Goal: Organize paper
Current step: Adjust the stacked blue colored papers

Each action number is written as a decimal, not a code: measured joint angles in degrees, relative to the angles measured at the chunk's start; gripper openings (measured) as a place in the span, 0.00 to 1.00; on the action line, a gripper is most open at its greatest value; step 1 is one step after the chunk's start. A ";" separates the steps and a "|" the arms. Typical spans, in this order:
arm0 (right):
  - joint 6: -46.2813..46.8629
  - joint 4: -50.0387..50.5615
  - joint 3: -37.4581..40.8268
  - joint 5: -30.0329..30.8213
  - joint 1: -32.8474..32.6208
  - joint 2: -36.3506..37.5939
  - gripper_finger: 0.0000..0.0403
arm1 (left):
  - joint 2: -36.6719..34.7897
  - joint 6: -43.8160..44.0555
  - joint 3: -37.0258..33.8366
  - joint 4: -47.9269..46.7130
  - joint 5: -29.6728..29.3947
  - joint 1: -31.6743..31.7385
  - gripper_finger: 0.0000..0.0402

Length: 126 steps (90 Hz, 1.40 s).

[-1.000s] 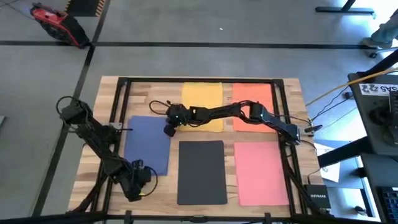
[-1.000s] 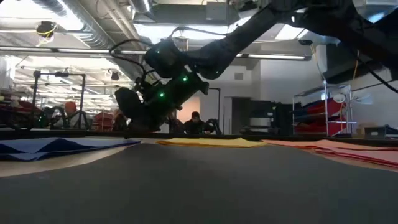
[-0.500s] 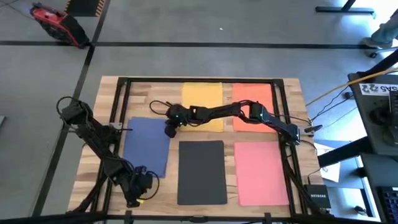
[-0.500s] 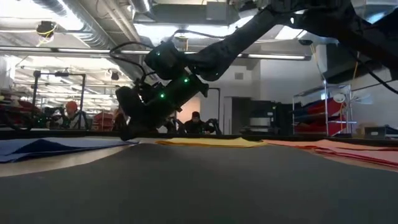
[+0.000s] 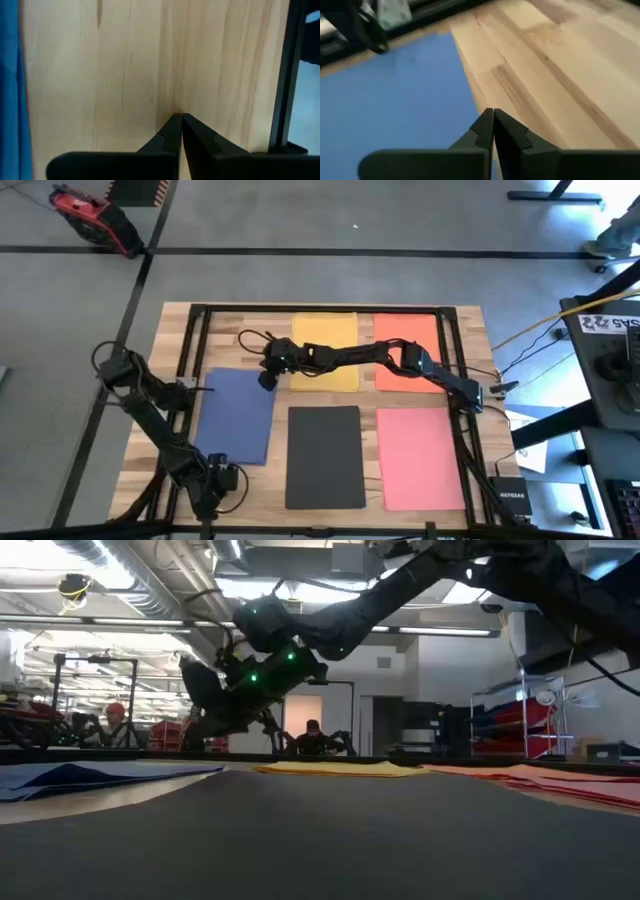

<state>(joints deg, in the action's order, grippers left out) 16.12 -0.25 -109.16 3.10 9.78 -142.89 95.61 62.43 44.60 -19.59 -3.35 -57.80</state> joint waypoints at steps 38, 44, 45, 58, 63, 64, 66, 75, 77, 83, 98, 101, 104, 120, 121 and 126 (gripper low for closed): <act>0.09 -1.53 0.05 1.73 0.39 -0.02 0.00 | -1.38 4.81 0.83 -7.35 -1.15 1.13 0.00; 0.11 -1.39 0.06 0.66 0.36 -0.02 0.00 | -2.15 4.77 1.57 -8.73 -2.00 1.55 0.00; 0.12 -1.38 0.06 0.49 0.35 -0.02 0.00 | -2.33 4.69 1.69 -8.85 -2.18 1.63 0.00; 1.56 -1.42 0.04 0.05 0.33 -0.02 0.00 | -2.84 8.18 2.14 -9.69 -2.98 2.12 0.00; 1.90 -1.34 0.04 0.41 0.33 -0.02 0.00 | -2.88 12.97 1.92 -9.58 -2.52 2.12 0.00; 1.90 -1.35 0.04 0.49 0.33 -0.02 0.00 | -2.90 13.89 1.90 -9.54 -2.30 2.12 0.00; 1.90 -1.39 0.04 0.77 0.33 -0.02 0.00 | -2.93 15.71 1.87 -9.47 -1.90 2.13 0.00; 1.95 -2.42 0.04 1.35 0.33 -0.02 0.00 | -3.08 22.85 1.86 -8.61 -0.91 2.08 0.00; 1.95 -2.69 0.04 1.38 0.33 -0.02 0.00 | -3.18 24.32 1.86 -8.46 -0.92 2.06 0.00; 1.98 -3.11 0.04 1.94 0.33 -0.02 0.00 | -3.37 28.37 1.84 -8.19 -0.68 2.03 0.00; 3.66 -4.45 0.03 5.82 0.43 -0.32 0.00 | -3.39 36.48 1.84 -6.21 1.27 2.00 0.00; 4.82 -4.97 0.00 5.85 0.62 -0.43 0.00 | -3.44 37.90 1.84 -6.13 1.74 1.97 0.00; 6.15 -5.12 0.00 5.85 0.77 -0.50 0.00 | -3.45 39.13 1.84 -6.03 2.29 1.97 0.00; 7.96 -6.06 -0.02 6.58 1.18 -2.40 0.00 | -3.50 46.25 1.86 -5.61 3.60 2.03 0.00; 7.97 -6.01 -0.02 6.56 1.19 -2.50 0.00 | -3.50 46.71 1.86 -5.60 3.66 2.03 0.00; 8.11 -4.67 0.04 5.96 1.19 -2.93 0.00 | -3.50 48.54 1.90 -5.58 4.14 2.03 0.00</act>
<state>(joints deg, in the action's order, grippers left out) 24.23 -4.92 -109.13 9.06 10.97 -145.82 92.12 110.98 46.50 -25.17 0.78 -55.77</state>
